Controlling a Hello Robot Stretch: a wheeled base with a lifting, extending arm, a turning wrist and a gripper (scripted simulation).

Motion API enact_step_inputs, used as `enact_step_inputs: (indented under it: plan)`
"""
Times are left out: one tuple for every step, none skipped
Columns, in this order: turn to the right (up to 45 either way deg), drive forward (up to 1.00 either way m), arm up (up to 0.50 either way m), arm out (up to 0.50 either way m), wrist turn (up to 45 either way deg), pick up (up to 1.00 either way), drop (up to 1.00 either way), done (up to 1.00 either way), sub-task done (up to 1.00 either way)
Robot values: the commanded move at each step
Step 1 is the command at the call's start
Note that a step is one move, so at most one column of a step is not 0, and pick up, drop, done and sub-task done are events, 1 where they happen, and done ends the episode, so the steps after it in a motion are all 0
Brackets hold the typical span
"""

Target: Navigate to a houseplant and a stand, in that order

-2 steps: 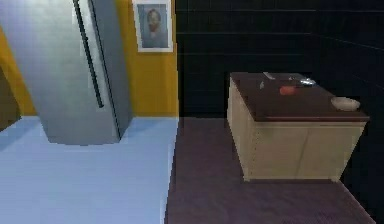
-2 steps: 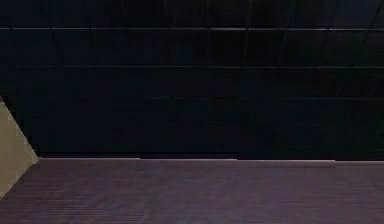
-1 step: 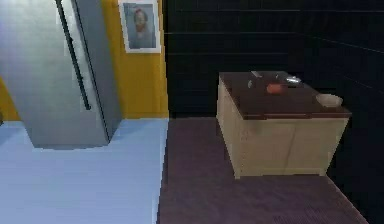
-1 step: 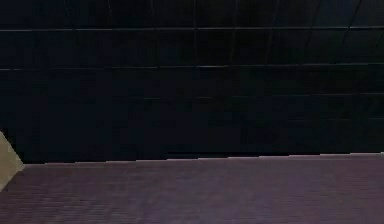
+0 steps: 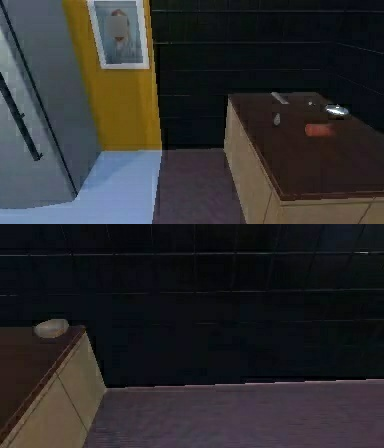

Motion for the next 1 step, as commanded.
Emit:
enact_step_inputs:
  plan:
    - [30.0,0.00,0.00,0.00,0.0,0.00,0.00,0.00,0.00]
